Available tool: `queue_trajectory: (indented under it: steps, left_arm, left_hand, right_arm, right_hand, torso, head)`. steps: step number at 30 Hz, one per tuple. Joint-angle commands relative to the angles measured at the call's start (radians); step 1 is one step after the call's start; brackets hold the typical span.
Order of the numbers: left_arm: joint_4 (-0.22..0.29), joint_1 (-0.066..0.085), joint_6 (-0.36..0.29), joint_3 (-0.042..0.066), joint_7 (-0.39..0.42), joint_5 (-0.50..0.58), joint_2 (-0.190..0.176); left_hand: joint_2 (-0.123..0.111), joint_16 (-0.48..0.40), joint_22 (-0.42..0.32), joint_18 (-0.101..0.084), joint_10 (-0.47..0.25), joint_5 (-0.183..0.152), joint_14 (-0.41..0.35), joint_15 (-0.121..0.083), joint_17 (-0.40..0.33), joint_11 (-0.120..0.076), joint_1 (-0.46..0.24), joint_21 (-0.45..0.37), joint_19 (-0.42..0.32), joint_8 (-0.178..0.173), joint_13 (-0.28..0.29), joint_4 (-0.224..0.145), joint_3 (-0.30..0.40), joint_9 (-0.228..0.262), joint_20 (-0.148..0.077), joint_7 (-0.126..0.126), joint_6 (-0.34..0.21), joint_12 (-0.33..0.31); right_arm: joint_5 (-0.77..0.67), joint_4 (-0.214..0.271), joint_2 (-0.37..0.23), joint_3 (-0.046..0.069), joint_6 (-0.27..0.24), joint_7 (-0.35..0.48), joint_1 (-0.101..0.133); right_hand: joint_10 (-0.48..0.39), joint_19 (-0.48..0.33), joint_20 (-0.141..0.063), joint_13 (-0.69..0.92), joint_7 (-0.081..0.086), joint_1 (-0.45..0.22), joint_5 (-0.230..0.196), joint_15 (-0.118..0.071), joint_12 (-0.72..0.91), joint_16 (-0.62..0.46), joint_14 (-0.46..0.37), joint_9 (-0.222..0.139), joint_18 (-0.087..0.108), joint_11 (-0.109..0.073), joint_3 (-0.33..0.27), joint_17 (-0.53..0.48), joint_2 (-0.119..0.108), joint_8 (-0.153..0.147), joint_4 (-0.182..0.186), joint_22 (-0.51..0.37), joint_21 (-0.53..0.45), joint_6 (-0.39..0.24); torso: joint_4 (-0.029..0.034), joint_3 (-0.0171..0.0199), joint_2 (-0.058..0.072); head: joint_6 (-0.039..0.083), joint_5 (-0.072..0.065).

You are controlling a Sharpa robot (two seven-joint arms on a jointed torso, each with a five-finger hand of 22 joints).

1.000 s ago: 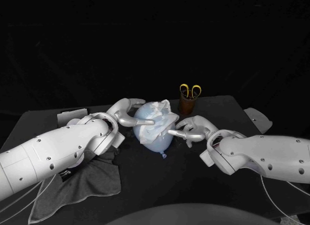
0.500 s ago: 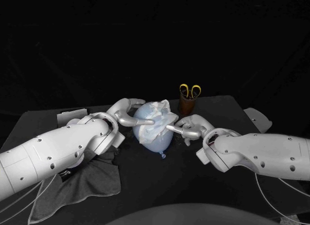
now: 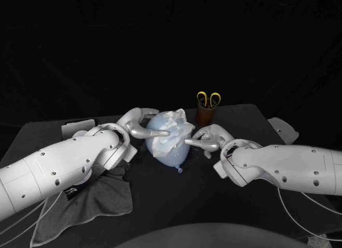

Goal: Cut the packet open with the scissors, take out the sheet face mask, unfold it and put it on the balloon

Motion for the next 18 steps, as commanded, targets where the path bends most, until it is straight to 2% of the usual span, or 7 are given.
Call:
queue_trajectory:
  steps: [1,4,7,8,10,15,18]
  left_arm:
    - [0.001,0.001,0.018,0.001,-0.001,0.011,0.004]
    - [0.0,0.001,0.019,0.001,-0.002,0.012,0.003]
    - [-0.002,0.001,0.019,0.001,-0.002,0.013,0.003]
    - [-0.002,0.001,0.02,0.001,-0.002,0.014,0.003]
    - [-0.003,0.001,0.02,0.0,-0.003,0.017,0.002]
    - [-0.006,0.001,0.021,0.0,-0.003,0.021,0.001]
    - [-0.007,0.001,0.022,0.0,-0.004,0.023,0.0]
  left_hand:
    - [0.0,0.003,-0.002,-0.008,0.008,0.001,0.008,0.0,0.001,0.0,0.01,-0.004,-0.008,0.005,0.001,-0.001,0.008,0.001,0.0,0.131,0.005,0.004]
    - [0.001,0.003,-0.002,-0.007,0.009,0.001,0.009,-0.001,0.001,0.0,0.012,-0.004,-0.008,0.006,0.001,-0.001,0.01,0.001,0.0,0.131,0.006,0.004]
    - [0.001,0.003,-0.002,-0.007,0.009,0.001,0.009,-0.001,0.001,0.0,0.012,-0.004,-0.008,0.006,0.001,-0.001,0.01,0.001,0.0,0.131,0.006,0.004]
    - [0.001,0.003,-0.002,-0.007,0.009,0.001,0.009,-0.001,0.001,0.0,0.012,-0.004,-0.008,0.006,0.001,-0.001,0.01,0.001,0.0,0.131,0.006,0.004]
    - [0.002,0.004,-0.002,-0.007,0.01,0.001,0.01,-0.001,0.001,0.0,0.013,-0.005,-0.009,0.006,0.001,-0.001,0.011,0.001,0.0,0.131,0.007,0.004]
    - [0.002,0.004,-0.002,-0.007,0.01,0.001,0.01,-0.001,0.001,0.0,0.013,-0.005,-0.009,0.006,0.001,-0.001,0.011,0.001,0.0,0.131,0.007,0.004]
    - [0.002,0.004,-0.002,-0.007,0.01,0.001,0.01,-0.001,0.001,0.0,0.013,-0.005,-0.009,0.006,0.001,-0.001,0.011,0.001,0.0,0.131,0.007,0.004]
  right_arm:
    - [-0.05,0.0,0.003,0.0,-0.029,-0.018,0.0]
    - [-0.061,-0.001,0.003,0.0,-0.043,-0.014,0.0]
    - [-0.07,0.001,0.0,0.0,-0.059,-0.003,0.0]
    - [-0.072,0.003,-0.001,0.0,-0.063,-0.001,0.0]
    - [-0.074,0.006,-0.003,0.0,-0.067,0.003,0.0]
    - [-0.058,0.024,-0.018,0.0,-0.077,0.036,0.0]
    - [-0.021,0.043,-0.035,0.0,-0.074,0.087,0.0]
  right_hand:
    - [0.019,0.012,-0.002,0.024,-0.009,0.039,-0.004,-0.012,0.018,0.006,0.032,-0.003,-0.003,-0.003,0.001,0.013,0.01,0.013,-0.014,0.009,0.018,0.006]
    - [0.043,0.023,-0.006,0.054,-0.016,0.08,-0.005,-0.017,0.039,0.012,0.038,-0.006,-0.007,-0.01,0.013,0.028,0.032,0.019,-0.028,0.02,0.046,0.016]
    - [0.067,0.038,-0.014,0.086,-0.028,0.147,-0.004,-0.027,0.06,0.02,0.046,-0.013,-0.012,-0.021,0.044,0.049,0.068,0.02,-0.056,0.033,0.079,0.03]
    - [0.075,0.043,-0.018,0.099,-0.035,0.194,-0.003,-0.033,0.067,0.023,0.049,-0.02,-0.013,-0.028,0.072,0.057,0.087,0.016,-0.079,0.038,0.092,0.037]
    - [0.077,0.048,-0.025,0.107,-0.036,0.236,-0.003,-0.036,0.069,0.025,0.052,-0.034,-0.016,-0.029,0.103,0.064,0.1,0.005,-0.104,0.045,0.104,0.05]
    - [0.073,0.048,-0.025,0.11,-0.029,0.241,0.006,-0.032,0.065,0.027,0.054,-0.061,-0.018,-0.024,0.15,0.069,0.094,-0.017,-0.118,0.054,0.114,0.067]
    - [0.066,0.041,-0.017,0.11,-0.018,0.203,0.038,-0.023,0.061,0.028,0.055,-0.094,-0.018,-0.014,0.214,0.073,0.053,-0.045,-0.123,0.063,0.117,0.068]
  torso:
    - [-0.0003,0.0002,0.0]
    - [0.0,0.0002,-0.001]
    - [0.0001,0.0002,-0.001]
    - [0.0001,0.0004,-0.001]
    - [-0.0004,0.0005,-0.001]
    - [-0.0005,0.0004,-0.001]
    - [-0.0004,0.0001,-0.001]
  head:
    - [-0.001,0.0]
    - [-0.002,-0.002]
    - [-0.003,-0.002]
    - [-0.004,-0.002]
    - [-0.004,-0.002]
    - [-0.002,-0.004]
    - [-0.002,-0.005]
